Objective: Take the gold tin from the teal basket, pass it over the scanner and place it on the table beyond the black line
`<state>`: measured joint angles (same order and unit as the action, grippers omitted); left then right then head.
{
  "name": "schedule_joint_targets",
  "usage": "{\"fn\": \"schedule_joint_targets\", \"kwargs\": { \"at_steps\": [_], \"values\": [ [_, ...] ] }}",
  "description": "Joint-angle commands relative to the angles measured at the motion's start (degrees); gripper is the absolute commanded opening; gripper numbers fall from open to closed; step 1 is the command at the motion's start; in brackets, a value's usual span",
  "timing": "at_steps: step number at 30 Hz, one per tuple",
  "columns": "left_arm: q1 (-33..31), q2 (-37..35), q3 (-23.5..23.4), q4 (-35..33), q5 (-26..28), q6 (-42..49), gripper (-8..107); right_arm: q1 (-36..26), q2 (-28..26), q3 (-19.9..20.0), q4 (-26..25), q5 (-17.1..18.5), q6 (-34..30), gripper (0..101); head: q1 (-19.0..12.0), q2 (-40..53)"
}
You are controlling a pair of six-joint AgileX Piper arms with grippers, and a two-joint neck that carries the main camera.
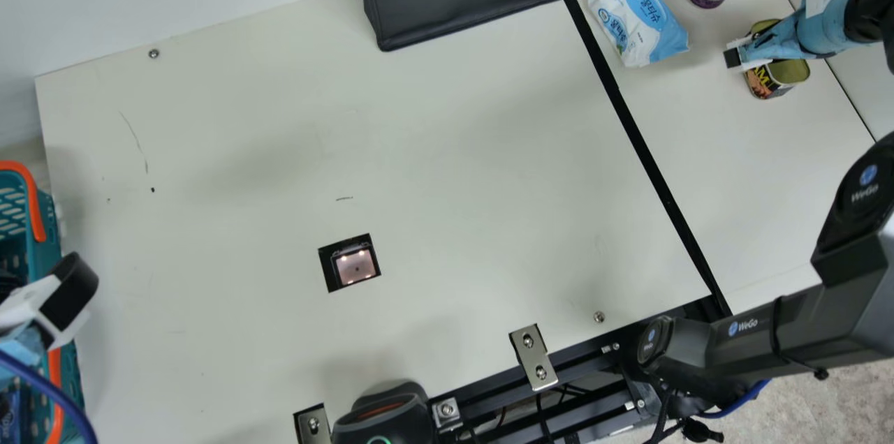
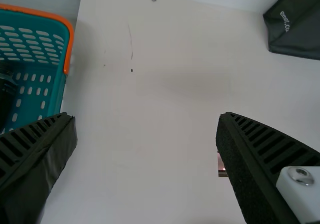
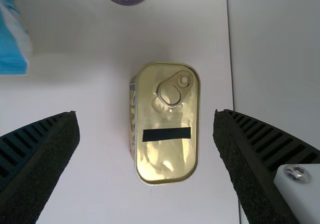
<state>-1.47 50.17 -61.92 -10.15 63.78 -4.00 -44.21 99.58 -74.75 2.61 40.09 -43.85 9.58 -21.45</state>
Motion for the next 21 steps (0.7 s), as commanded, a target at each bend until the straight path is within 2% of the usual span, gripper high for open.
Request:
{"fn": "schedule_joint_targets", "kwargs": {
  "at_steps": [1,9,18,19,21],
  "values": [
    [0.00,0.00,0.00,0.00,0.00,0.00,90,1.70,-2.93,0.93,-2.15,0.23,2.83,95,-1.66,-0.13],
    [0.00,0.00,0.00,0.00,0.00,0.00,90,9.75,-11.98,3.58,-7.59,3.55,12.19,95,-1.66,-0.13],
    [0.00,0.00,0.00,0.00,0.00,0.00,90,21.41,-21.75,3.75,-12.52,9.42,23.70,95,-1.66,-0.13],
    [0.00,0.00,0.00,0.00,0.00,0.00,90,18.20,-19.63,3.82,-11.91,8.51,20.69,95,-1.66,-0.13],
    [-0.03,-1.59,-1.63,2.01,1.33,0.93,90,21.16,-22.73,3.88,-11.83,10.36,23.23,95,-1.66,2.55]
  ]
}}
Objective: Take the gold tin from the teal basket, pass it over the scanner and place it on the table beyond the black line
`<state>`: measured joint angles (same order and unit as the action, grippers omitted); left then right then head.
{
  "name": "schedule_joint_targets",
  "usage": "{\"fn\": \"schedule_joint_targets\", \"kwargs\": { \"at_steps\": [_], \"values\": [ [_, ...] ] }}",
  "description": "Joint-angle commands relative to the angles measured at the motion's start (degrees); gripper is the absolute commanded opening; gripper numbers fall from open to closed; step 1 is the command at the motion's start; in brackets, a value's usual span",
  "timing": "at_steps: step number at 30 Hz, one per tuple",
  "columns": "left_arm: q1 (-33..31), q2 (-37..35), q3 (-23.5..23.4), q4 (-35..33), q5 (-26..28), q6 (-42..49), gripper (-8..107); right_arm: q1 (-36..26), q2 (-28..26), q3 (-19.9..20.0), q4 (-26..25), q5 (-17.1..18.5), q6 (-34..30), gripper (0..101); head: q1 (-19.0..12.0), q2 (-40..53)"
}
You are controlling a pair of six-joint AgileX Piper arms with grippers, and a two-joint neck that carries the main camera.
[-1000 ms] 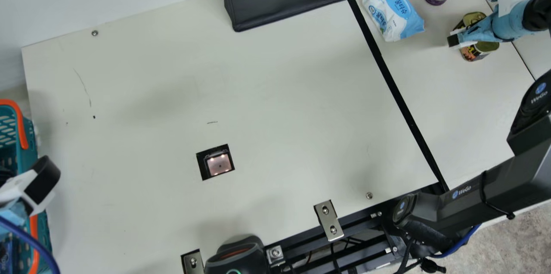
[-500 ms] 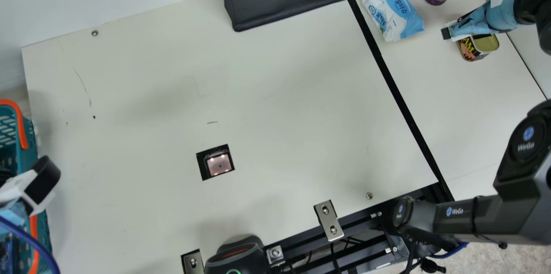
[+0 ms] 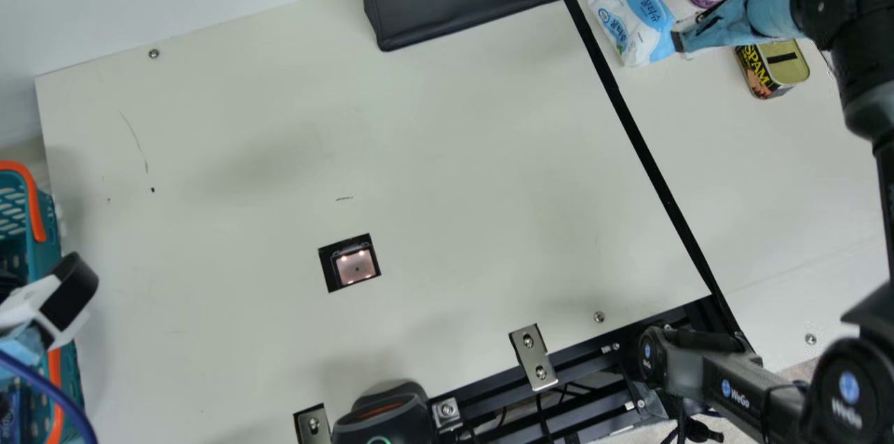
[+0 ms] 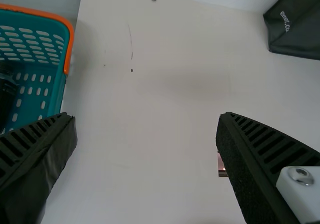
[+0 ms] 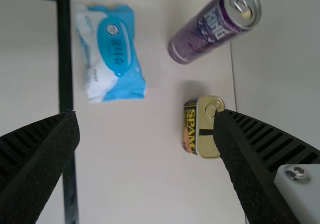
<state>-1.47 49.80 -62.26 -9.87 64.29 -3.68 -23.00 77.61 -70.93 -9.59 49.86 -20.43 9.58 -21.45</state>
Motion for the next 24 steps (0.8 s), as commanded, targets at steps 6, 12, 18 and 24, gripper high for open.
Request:
{"fn": "schedule_joint_targets", "kwargs": {
  "at_steps": [6,12,18,24],
  "values": [
    [-0.13,-5.97,-6.16,7.73,4.78,3.38,90,4.10,-6.76,0.26,1.85,3.94,3.43,95,-1.66,10.55],
    [-0.09,-6.69,-6.74,8.30,5.22,3.68,90,8.27,-12.78,0.45,3.33,7.29,7.05,95,-1.66,18.57],
    [-0.09,-6.69,-6.74,8.19,5.22,3.68,90,12.44,-18.79,0.64,4.81,10.63,10.68,95,-1.66,19.87],
    [-0.09,-6.69,-6.74,8.19,5.22,3.68,90,16.60,-24.80,0.84,6.28,13.98,14.30,95,-1.66,19.87]
  ]
}}
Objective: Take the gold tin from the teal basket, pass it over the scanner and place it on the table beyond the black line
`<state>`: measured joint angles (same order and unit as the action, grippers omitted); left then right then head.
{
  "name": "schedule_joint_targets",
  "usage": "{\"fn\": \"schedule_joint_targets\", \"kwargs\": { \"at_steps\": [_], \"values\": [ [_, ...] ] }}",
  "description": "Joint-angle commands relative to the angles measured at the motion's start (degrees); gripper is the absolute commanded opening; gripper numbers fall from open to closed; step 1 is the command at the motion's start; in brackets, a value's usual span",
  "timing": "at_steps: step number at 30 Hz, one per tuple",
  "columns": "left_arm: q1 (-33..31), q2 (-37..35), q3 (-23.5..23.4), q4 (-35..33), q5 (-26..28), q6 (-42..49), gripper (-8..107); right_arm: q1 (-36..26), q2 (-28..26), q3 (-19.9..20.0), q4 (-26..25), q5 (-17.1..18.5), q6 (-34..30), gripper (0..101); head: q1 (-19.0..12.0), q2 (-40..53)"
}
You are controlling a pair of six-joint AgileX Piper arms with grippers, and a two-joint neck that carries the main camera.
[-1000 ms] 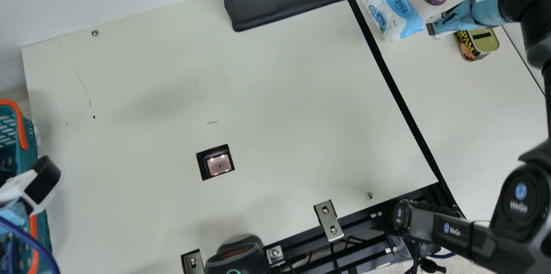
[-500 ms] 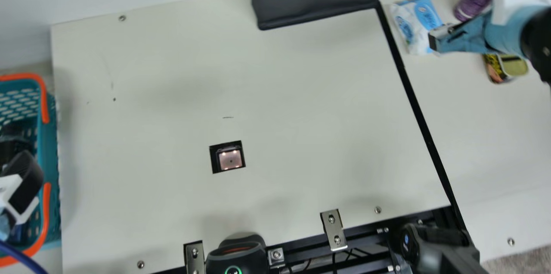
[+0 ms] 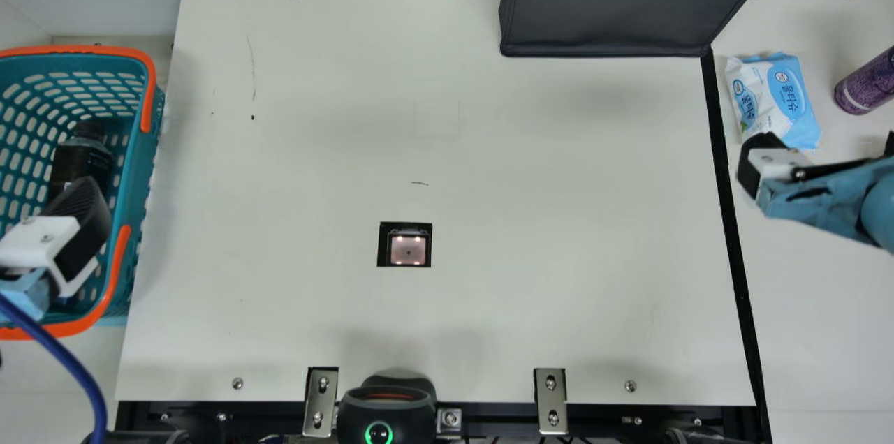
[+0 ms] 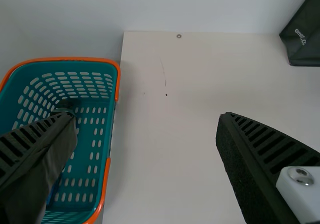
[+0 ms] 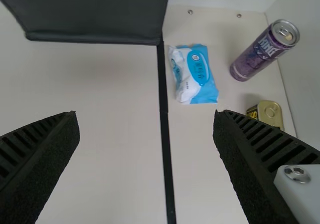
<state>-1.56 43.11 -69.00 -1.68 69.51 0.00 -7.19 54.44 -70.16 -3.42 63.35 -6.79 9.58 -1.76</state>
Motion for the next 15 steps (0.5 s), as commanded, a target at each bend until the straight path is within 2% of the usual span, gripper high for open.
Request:
{"fn": "schedule_joint_targets", "kwargs": {
  "at_steps": [1,10,15],
  "values": [
    [0.00,0.00,0.00,0.00,0.00,0.00,90,1.49,-2.63,0.10,0.36,1.05,1.26,95,-1.66,0.18],
    [0.00,0.00,0.00,0.00,0.00,0.00,90,7.73,-11.64,0.39,2.58,6.06,6.69,95,-1.66,0.18],
    [0.00,0.00,0.00,0.00,0.00,0.00,90,7.98,-12.02,0.35,2.93,6.71,6.79,95,-1.66,0.18]
  ]
}}
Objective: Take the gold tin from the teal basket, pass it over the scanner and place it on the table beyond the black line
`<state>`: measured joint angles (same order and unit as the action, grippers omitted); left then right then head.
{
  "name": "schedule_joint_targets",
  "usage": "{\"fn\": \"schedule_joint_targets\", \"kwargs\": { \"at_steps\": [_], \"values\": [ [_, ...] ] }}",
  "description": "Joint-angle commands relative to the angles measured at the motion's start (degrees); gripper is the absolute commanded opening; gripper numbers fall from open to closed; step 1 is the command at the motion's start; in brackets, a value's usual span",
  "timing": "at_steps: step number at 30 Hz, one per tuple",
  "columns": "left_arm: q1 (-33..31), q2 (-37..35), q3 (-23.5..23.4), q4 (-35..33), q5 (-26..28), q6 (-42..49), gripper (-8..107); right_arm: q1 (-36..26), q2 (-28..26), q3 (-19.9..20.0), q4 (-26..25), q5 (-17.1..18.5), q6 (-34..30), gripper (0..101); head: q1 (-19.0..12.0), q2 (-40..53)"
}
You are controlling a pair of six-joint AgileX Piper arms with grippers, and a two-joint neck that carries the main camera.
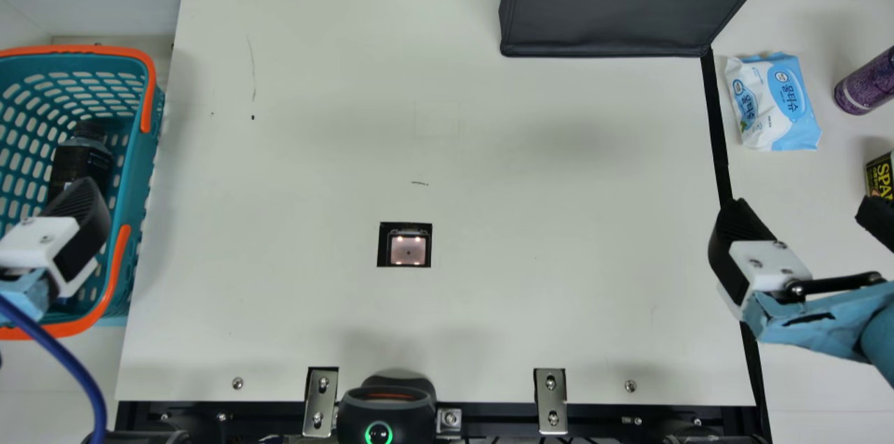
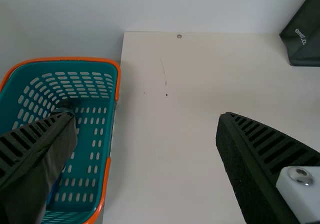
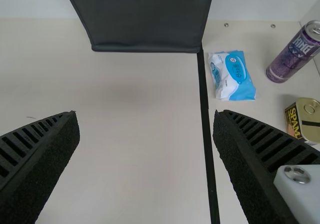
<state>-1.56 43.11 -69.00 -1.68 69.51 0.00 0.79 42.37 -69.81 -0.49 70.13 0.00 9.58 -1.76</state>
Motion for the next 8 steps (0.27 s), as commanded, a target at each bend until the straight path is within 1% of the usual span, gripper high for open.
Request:
{"fn": "schedule_joint_targets", "kwargs": {
  "at_steps": [1,8],
  "values": [
    [0.00,0.00,0.00,0.00,0.00,0.00,90,0.00,0.00,0.00,0.00,0.00,0.00,95,-1.66,0.18],
    [0.00,0.00,0.00,0.00,0.00,0.00,90,0.00,0.00,0.00,0.04,-0.10,0.00,95,-1.66,0.18]
  ]
}}
